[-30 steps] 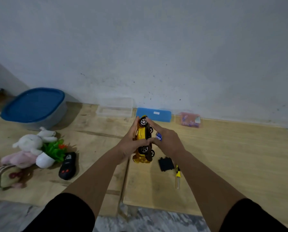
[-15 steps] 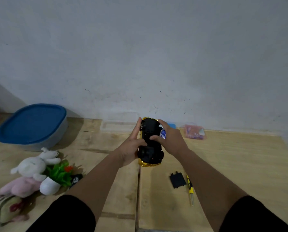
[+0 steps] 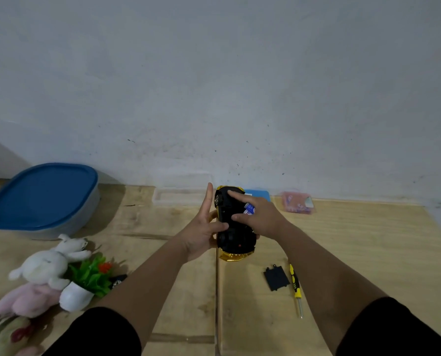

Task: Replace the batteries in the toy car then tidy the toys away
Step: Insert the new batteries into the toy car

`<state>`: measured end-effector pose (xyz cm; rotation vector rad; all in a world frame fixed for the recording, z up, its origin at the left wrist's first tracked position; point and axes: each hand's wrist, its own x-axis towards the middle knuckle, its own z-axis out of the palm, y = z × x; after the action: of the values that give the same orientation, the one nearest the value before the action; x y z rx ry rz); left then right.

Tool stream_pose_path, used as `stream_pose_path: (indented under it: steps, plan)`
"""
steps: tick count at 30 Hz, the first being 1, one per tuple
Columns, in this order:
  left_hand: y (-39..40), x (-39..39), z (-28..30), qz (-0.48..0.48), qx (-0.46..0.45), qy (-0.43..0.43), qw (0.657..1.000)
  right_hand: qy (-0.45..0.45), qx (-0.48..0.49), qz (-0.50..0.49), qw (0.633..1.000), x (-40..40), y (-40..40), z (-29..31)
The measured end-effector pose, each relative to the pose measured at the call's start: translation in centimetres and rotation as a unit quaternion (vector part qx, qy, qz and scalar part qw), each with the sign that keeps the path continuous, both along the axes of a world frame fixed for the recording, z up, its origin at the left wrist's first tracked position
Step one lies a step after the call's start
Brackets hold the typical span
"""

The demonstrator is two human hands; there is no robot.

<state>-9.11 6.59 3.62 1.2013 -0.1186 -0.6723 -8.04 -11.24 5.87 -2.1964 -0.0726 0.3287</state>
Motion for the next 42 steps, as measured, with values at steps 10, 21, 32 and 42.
stream_pose_path:
  steps: [10, 21, 32, 42]
  plan:
    - [1.0, 1.7, 1.1, -0.123, 0.217, -0.166, 0.954, 0.105, -0.083, 0.183, 0.974, 1.3, -1.4, 1.5]
    - [-0.5, 1.5, 0.1, 0.012, 0.218, -0.132, 0.967, 0.063, -0.08, 0.143, 0.984, 2.4, -3.9, 2.6]
    - [-2.4, 1.2, 0.3, 0.186, 0.195, -0.176, 0.947, 0.045, 0.014, 0.051, 0.998, 1.7, -5.4, 2.6]
    - [-2.3, 0.3, -0.6, 0.11, 0.274, -0.215, 0.931, 0.049, -0.048, 0.076, 0.995, 1.2, -6.0, 2.8]
